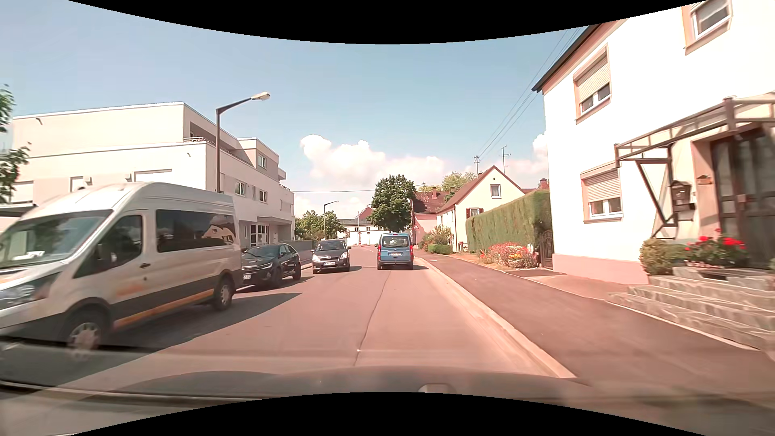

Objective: Follow the waypoints while adhering to traffic rules and regulations

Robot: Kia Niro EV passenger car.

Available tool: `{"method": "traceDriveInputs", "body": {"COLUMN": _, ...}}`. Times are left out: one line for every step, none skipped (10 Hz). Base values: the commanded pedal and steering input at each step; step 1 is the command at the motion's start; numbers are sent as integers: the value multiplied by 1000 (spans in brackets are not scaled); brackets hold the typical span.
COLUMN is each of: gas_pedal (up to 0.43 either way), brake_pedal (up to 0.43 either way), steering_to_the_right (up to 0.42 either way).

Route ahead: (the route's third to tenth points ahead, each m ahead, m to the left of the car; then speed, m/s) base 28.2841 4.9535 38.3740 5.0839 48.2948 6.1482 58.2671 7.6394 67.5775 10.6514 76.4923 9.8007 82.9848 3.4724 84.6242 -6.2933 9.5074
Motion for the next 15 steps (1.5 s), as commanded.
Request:
{"method": "traceDriveInputs", "body": {"gas_pedal": 150, "brake_pedal": 0, "steering_to_the_right": 1}}
{"method": "traceDriveInputs", "body": {"gas_pedal": 150, "brake_pedal": 0, "steering_to_the_right": 1}}
{"method": "traceDriveInputs", "body": {"gas_pedal": 150, "brake_pedal": 0, "steering_to_the_right": 0}}
{"method": "traceDriveInputs", "body": {"gas_pedal": 150, "brake_pedal": 0, "steering_to_the_right": -1}}
{"method": "traceDriveInputs", "body": {"gas_pedal": 150, "brake_pedal": 0, "steering_to_the_right": -2}}
{"method": "traceDriveInputs", "body": {"gas_pedal": 138, "brake_pedal": 0, "steering_to_the_right": -3}}
{"method": "traceDriveInputs", "body": {"gas_pedal": 118, "brake_pedal": 0, "steering_to_the_right": -6}}
{"method": "traceDriveInputs", "body": {"gas_pedal": 118, "brake_pedal": 0, "steering_to_the_right": -9}}
{"method": "traceDriveInputs", "body": {"gas_pedal": 118, "brake_pedal": 0, "steering_to_the_right": -12}}
{"method": "traceDriveInputs", "body": {"gas_pedal": 118, "brake_pedal": 0, "steering_to_the_right": -14}}
{"method": "traceDriveInputs", "body": {"gas_pedal": 118, "brake_pedal": 0, "steering_to_the_right": -13}}
{"method": "traceDriveInputs", "body": {"gas_pedal": 110, "brake_pedal": 0, "steering_to_the_right": -13}}
{"method": "traceDriveInputs", "body": {"gas_pedal": 98, "brake_pedal": 0, "steering_to_the_right": -13}}
{"method": "traceDriveInputs", "body": {"gas_pedal": 98, "brake_pedal": 0, "steering_to_the_right": -13}}
{"method": "traceDriveInputs", "body": {"gas_pedal": 98, "brake_pedal": 0, "steering_to_the_right": -14}}
